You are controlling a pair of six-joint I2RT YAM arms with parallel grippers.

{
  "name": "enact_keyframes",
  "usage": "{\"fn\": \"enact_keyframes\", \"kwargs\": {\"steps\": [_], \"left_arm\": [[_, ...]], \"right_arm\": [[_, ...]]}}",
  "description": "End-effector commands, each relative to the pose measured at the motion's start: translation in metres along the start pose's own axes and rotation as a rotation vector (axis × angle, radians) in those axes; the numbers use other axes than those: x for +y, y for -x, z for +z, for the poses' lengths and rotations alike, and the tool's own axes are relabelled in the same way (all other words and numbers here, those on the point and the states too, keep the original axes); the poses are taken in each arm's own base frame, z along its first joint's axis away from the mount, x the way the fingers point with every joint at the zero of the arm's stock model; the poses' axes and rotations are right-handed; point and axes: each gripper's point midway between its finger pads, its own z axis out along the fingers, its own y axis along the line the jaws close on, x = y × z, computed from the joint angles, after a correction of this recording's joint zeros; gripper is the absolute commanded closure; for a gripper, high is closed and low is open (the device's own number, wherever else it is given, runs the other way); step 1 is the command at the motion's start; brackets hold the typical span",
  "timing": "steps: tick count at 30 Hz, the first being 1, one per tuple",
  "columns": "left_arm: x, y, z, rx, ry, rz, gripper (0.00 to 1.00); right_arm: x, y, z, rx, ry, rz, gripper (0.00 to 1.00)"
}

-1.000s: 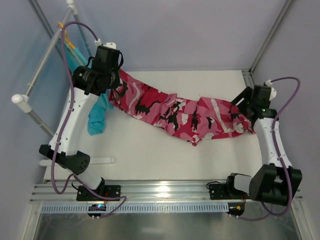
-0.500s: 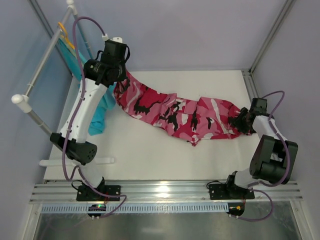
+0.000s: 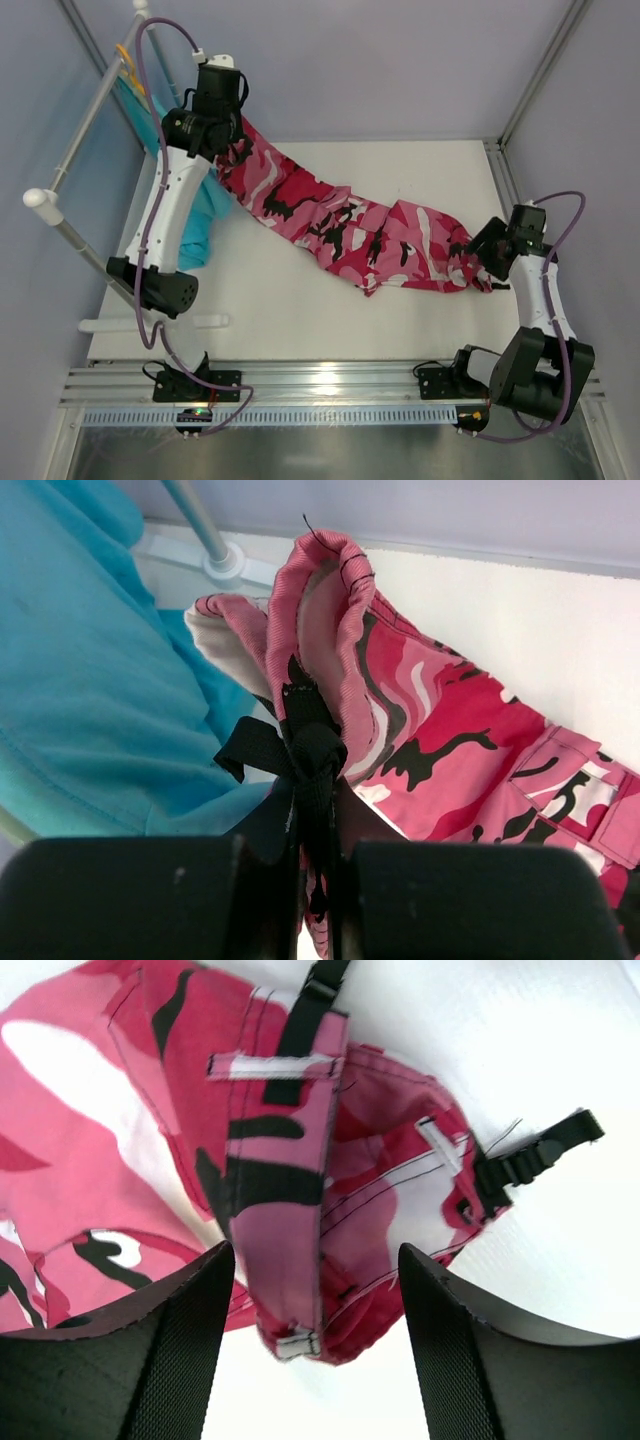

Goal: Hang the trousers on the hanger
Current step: Fold the trousers

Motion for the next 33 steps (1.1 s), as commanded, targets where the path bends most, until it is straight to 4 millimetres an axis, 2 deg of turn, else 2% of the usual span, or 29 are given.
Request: {"fn": "enact_keyframes", "kwargs": {"steps": [1, 3, 6, 8, 10, 11, 12, 15, 16, 18, 21, 22, 24, 25, 28, 29, 31, 33], "left_arm": [[-0.011, 0.032, -0.015, -0.108, -0.096, -0.049, 1.0], [-0.016, 0.027, -0.014, -0.094, -0.121, -0.066, 1.0], [-0.026, 0.014, -0.012, -0.052, -0.164, -0.078, 1.0], [-0.028, 0.009, -0.009, -0.033, -0.174, -0.086, 1.0], [-0.034, 0.002, -0.004, -0.012, -0.192, -0.087, 1.0], [-0.036, 0.002, -0.003, -0.011, -0.199, -0.088, 1.0], [-0.038, 0.002, -0.002, -0.011, -0.202, -0.087, 1.0], [-0.042, 0.002, 0.004, -0.011, -0.211, -0.085, 1.0], [-0.045, 0.005, 0.005, -0.021, -0.223, -0.082, 1.0], [-0.047, 0.006, 0.009, -0.032, -0.225, -0.064, 1.0], [-0.048, 0.015, 0.016, -0.055, -0.239, -0.074, 1.0], [-0.05, 0.018, 0.018, -0.062, -0.247, -0.077, 1.0], [-0.053, 0.024, 0.019, -0.077, -0.265, -0.078, 1.0], [-0.055, 0.025, 0.02, -0.077, -0.271, -0.078, 1.0], [-0.059, 0.025, 0.02, -0.076, -0.289, -0.08, 1.0], [-0.06, 0.023, 0.021, -0.071, -0.292, -0.079, 1.0], [-0.061, 0.02, 0.023, -0.06, -0.296, -0.076, 1.0], [-0.062, 0.016, 0.024, -0.046, -0.297, -0.073, 1.0]], "right_arm": [[0.004, 0.028, 0.003, -0.024, 0.032, 0.062, 0.3], [0.009, 0.035, 0.008, -0.012, 0.053, 0.064, 0.29], [0.009, 0.028, 0.026, 0.052, 0.094, 0.062, 0.26], [-0.002, 0.021, 0.034, 0.074, 0.064, 0.066, 0.25], [-0.011, 0.023, 0.036, 0.041, 0.039, 0.082, 0.26], [-0.019, 0.015, 0.038, 0.048, 0.03, 0.113, 0.27], [-0.02, 0.011, 0.041, 0.055, 0.049, 0.13, 0.27], [0.003, -0.005, 0.046, 0.133, 0.231, 0.172, 0.35], [0.023, -0.005, 0.042, 0.139, 0.339, 0.181, 0.36], [0.042, -0.028, 0.036, 0.188, 0.389, 0.142, 0.37], [0.044, -0.051, 0.026, 0.225, 0.339, 0.092, 0.35], [0.044, -0.053, 0.015, 0.209, 0.336, 0.079, 0.34], [0.028, -0.046, 0.009, 0.15, 0.254, 0.07, 0.3], [0.024, -0.034, -0.001, 0.106, 0.238, 0.069, 0.28], [0.015, -0.012, -0.01, 0.036, 0.183, 0.069, 0.25], [0.015, 0.001, -0.013, 0.011, 0.177, 0.078, 0.26], [0.017, 0.015, -0.011, -0.014, 0.17, 0.084, 0.25], [0.014, 0.022, 0.004, -0.007, 0.149, 0.077, 0.25]]}}
